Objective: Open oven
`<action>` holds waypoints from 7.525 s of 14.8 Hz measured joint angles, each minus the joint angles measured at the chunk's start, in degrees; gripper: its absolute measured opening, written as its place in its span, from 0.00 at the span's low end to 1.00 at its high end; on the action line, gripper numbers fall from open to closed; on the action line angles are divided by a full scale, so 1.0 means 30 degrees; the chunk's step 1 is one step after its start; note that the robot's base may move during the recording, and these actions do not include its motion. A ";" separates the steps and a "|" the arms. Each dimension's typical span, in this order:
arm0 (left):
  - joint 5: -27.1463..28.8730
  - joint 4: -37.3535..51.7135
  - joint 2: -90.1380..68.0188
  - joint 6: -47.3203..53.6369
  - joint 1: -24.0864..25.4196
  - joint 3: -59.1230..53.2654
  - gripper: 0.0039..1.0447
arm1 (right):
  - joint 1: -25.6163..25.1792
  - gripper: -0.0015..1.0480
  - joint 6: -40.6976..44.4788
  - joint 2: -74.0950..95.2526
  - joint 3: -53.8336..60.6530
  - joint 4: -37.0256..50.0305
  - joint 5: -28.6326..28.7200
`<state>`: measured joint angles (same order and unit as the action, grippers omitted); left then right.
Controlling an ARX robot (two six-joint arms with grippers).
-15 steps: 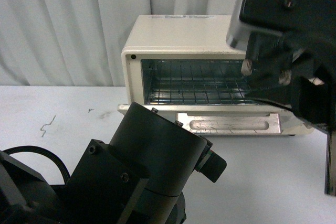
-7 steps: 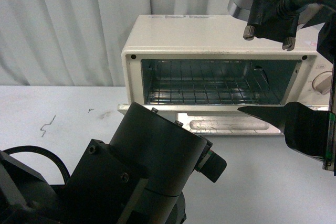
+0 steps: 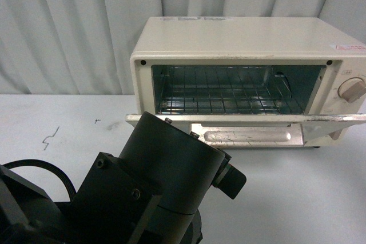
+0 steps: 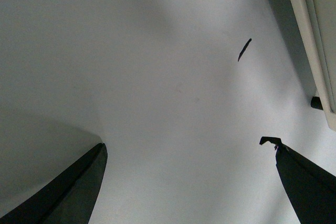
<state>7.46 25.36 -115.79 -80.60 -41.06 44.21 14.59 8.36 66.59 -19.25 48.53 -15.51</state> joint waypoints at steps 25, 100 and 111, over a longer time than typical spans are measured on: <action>-0.0066 0.0000 0.0000 0.0000 0.0000 0.0000 0.94 | -0.4867 0.02 -0.2506 -1.7019 0.6215 -1.0979 0.5158; -0.2484 -0.8524 3.8461 2.6534 1.3682 -1.4549 0.43 | -0.4867 0.94 -0.2506 -2.2134 0.6207 -1.6254 0.5166; -0.2484 -0.8524 3.8461 2.6542 1.3682 -1.4549 0.94 | -0.4867 0.94 -0.2506 -2.2127 0.6207 -1.6254 0.5166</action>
<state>0.01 -0.21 -0.40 -0.97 -0.01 0.56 -0.01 0.84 0.21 -0.62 -0.23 -0.01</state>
